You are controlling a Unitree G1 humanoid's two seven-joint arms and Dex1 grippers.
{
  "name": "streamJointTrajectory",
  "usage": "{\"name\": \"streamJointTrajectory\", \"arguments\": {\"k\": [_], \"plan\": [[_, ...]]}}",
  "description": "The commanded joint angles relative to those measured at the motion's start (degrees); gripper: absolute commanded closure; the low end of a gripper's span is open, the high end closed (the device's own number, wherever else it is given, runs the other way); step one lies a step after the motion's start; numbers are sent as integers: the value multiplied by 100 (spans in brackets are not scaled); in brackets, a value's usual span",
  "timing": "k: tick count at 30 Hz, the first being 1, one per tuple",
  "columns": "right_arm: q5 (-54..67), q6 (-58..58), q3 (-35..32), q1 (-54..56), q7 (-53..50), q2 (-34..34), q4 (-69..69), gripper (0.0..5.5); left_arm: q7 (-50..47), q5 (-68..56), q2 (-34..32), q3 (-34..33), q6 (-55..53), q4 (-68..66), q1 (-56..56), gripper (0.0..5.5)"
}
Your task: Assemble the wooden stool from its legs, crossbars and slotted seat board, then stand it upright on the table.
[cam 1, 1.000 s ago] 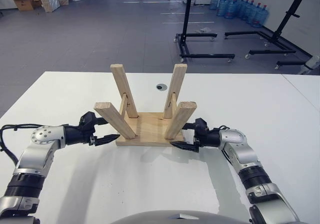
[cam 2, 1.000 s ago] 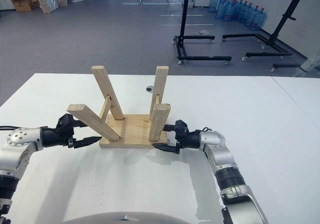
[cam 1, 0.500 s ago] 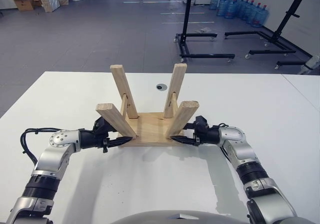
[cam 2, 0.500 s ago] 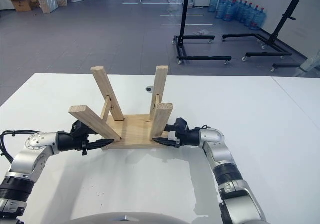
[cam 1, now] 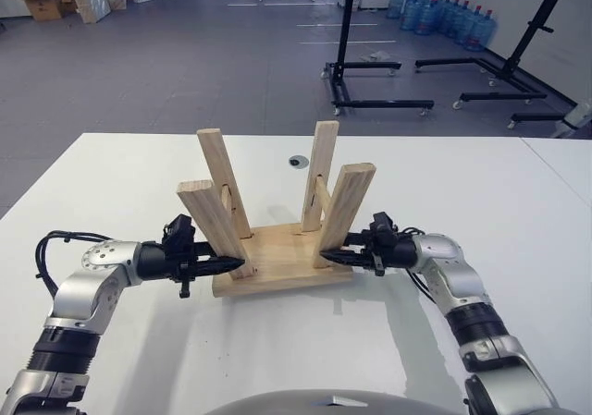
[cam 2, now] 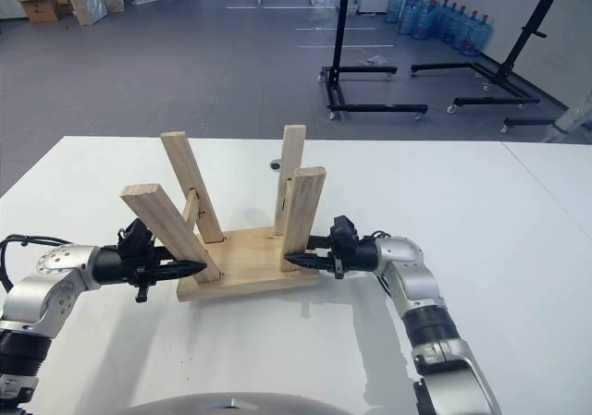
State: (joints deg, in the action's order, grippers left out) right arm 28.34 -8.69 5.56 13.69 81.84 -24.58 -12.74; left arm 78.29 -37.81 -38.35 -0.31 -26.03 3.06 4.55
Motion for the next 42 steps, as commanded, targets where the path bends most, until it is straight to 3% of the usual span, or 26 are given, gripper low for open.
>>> {"name": "streamJointTrajectory", "arguments": {"k": [1,8,13,14,18,19,25,30,36,39,42], "plan": [[909,-2358,305,-1098,-223,-778,1648,429,-136,-1610,-52,138,-1835,1170,-792,427],[2695,-5547,291,-1386,-590,-2237,2888,447,-1237,-3319,-171,-261,-3449,1726,-1627,427],[3115,-6660,455,-529,-868,-2249,2158,447,-2195,-3855,-58,-308,-3996,1418,-1403,427],[3046,-6760,531,-350,-941,-2196,1986,447,-2459,-3828,36,-343,-4004,1189,-1197,393],[2426,-6642,723,434,-1537,-1703,872,447,-3072,-3618,245,-510,-3923,416,-449,342],[2355,-6621,736,592,-1588,-1615,698,405,-3116,-3616,249,-571,-3927,376,-421,328],[2494,-6982,412,1203,-1538,-1571,2,294,-2965,-3836,-106,-1020,-4142,858,-725,246],[2960,-7386,-139,866,-1233,-1866,252,199,-2858,-3999,-180,-1515,-3963,1039,-683,173],[3184,-7383,-930,571,-1511,-1650,442,89,-2646,-3506,-354,-1806,-3652,795,-611,79],[2914,-6517,-1688,93,-1842,-1651,559,67,-2182,-2253,-633,-1931,-2420,1168,-1125,60],[2084,-4742,-2305,-1104,-1879,-1752,1006,67,-1534,-187,-1163,-1782,-382,1447,-2342,60]]}}
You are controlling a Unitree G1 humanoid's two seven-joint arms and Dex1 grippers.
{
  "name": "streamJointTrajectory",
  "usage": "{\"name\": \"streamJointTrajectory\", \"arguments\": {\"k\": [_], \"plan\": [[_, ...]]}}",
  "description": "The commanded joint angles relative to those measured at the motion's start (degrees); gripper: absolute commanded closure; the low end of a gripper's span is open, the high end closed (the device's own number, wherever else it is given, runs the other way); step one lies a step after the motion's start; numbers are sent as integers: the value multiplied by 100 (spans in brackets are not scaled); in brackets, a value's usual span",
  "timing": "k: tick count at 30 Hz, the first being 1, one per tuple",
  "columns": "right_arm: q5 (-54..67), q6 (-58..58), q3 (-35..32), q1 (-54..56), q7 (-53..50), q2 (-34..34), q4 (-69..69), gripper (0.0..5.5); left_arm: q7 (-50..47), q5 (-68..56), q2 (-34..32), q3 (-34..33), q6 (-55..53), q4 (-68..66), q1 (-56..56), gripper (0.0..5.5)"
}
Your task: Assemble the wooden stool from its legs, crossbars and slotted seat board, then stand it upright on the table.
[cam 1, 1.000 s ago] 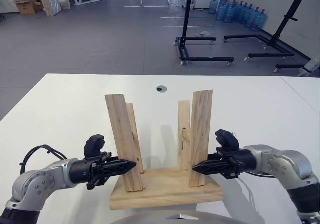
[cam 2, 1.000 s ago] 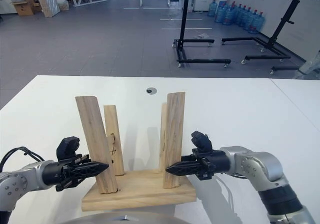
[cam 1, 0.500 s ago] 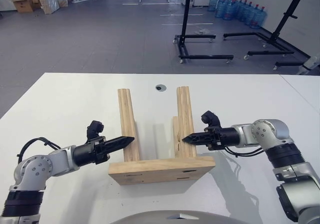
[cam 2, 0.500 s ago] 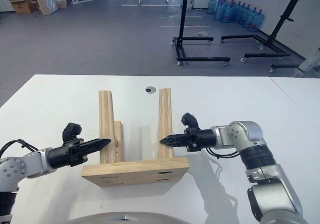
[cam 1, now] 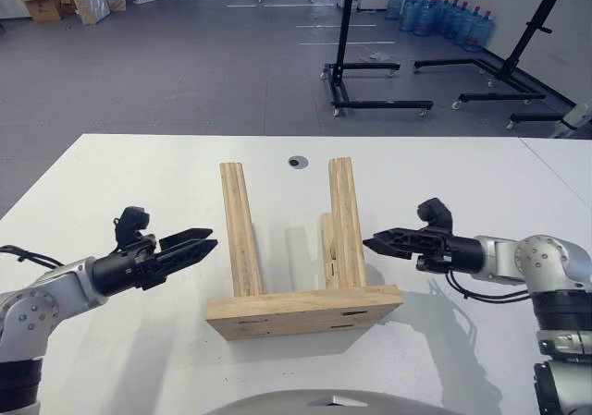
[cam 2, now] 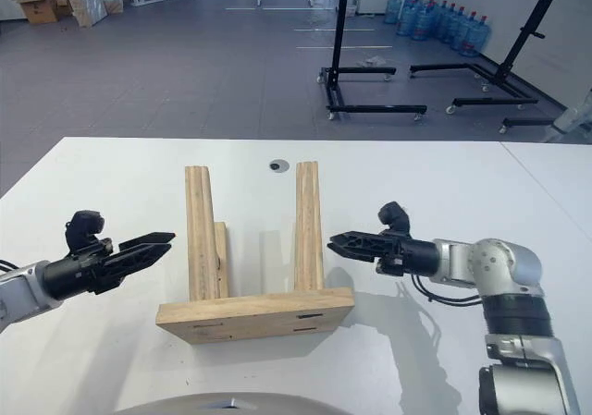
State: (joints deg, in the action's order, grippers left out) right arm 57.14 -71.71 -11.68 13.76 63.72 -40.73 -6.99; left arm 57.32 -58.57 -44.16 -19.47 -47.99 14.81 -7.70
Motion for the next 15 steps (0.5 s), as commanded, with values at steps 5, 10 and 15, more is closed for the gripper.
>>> {"name": "streamJointTrajectory", "arguments": {"k": [5,10,15], "plan": [[-3171,6054,206,-3250,1229,-325,1275,67,1104,4222,-1058,1080,4207,601,-2491,60],[-3845,7559,807,-3103,1412,-66,953,67,875,4447,-711,1545,4417,515,-1874,60],[-4071,8179,1207,-2628,1307,172,603,67,670,4617,-363,2048,4555,327,-1485,60]]}}
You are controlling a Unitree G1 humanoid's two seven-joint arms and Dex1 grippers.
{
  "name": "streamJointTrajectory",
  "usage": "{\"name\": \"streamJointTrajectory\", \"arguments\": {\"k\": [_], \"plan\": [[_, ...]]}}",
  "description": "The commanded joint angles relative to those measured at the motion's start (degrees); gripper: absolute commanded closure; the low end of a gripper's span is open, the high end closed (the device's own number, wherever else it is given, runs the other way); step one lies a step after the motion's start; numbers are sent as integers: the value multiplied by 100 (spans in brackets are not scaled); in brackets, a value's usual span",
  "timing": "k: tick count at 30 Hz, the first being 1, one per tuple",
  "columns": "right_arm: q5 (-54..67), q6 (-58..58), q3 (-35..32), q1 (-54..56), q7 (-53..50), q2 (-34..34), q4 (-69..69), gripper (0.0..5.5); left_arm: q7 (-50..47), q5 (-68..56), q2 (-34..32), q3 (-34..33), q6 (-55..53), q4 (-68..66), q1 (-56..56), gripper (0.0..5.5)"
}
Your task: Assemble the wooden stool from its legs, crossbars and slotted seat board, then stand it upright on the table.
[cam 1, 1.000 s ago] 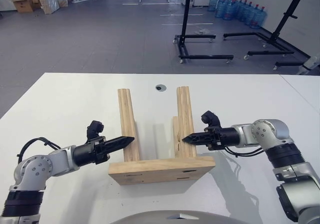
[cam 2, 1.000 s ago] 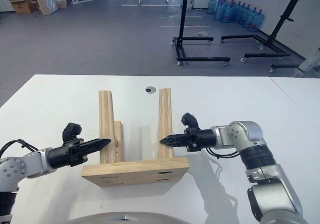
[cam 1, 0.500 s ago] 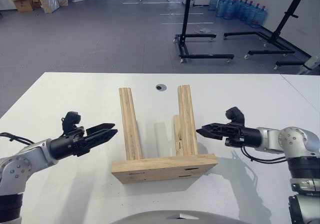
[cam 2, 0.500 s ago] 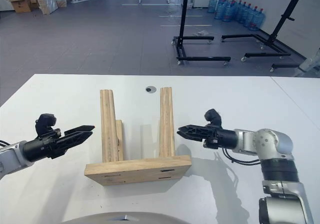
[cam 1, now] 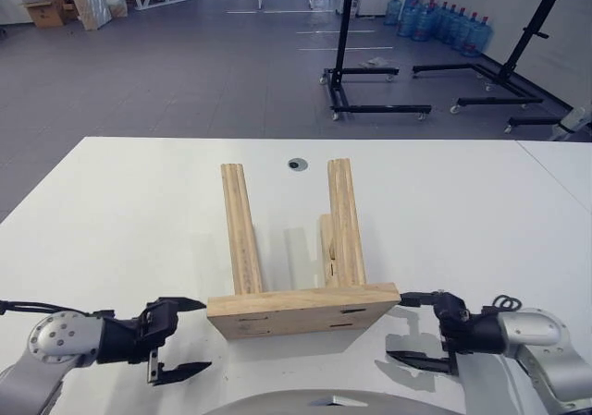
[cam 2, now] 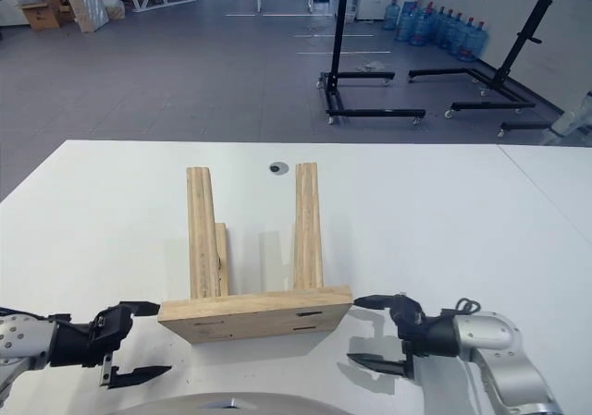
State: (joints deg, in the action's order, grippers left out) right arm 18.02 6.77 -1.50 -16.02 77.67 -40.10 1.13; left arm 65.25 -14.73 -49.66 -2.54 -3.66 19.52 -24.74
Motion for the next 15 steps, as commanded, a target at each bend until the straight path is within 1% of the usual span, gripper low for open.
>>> {"name": "streamJointTrajectory", "arguments": {"k": [1,7,11,15], "plan": [[-157,339,256,468,-138,168,-223,67,-204,287,292,487,124,-190,297,60],[-3,165,518,669,-243,286,-77,67,-340,237,568,831,87,-314,492,60],[499,-35,241,446,9,-29,236,128,-116,18,615,838,319,-534,585,114],[574,-73,318,462,128,-92,240,193,-18,-69,682,878,471,-751,581,168]]}}
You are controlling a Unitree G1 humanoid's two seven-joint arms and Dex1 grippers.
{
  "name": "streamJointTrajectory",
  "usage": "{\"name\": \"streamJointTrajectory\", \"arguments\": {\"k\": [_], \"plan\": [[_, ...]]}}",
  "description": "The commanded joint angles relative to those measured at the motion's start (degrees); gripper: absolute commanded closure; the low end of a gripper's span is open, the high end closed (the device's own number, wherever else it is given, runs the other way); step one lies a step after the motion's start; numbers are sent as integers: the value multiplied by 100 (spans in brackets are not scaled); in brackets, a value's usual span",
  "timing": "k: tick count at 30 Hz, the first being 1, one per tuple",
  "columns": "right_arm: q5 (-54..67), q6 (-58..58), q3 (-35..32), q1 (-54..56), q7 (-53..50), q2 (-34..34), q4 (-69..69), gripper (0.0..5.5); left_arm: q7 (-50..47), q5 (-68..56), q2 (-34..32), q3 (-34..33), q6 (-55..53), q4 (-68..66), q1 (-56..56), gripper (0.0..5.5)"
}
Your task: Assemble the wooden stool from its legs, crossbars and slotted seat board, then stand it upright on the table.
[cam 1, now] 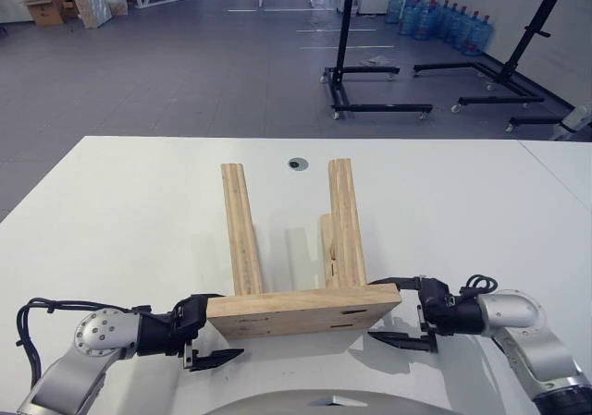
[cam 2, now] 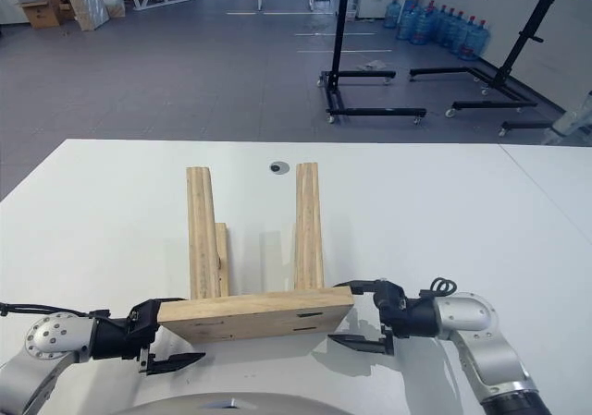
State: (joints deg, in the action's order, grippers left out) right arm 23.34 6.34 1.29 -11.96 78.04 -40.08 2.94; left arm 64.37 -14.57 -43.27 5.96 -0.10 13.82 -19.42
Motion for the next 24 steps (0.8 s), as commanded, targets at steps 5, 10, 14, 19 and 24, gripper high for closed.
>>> {"name": "streamJointTrajectory", "arguments": {"k": [5,10,14,19,24], "plan": [[-9,85,133,232,348,-181,-111,285,191,-32,123,168,332,-647,130,245],[97,8,54,203,374,-241,19,373,324,13,143,283,466,-897,413,319],[350,-195,-76,48,309,-265,343,415,588,-353,216,258,443,-1041,612,391],[1692,-1486,-539,-185,117,-430,1400,415,1128,-2789,38,-594,-1174,262,565,397],[3231,-2870,-1251,-487,-29,-843,2140,415,747,-4217,44,-1217,-2194,1090,924,397]]}}
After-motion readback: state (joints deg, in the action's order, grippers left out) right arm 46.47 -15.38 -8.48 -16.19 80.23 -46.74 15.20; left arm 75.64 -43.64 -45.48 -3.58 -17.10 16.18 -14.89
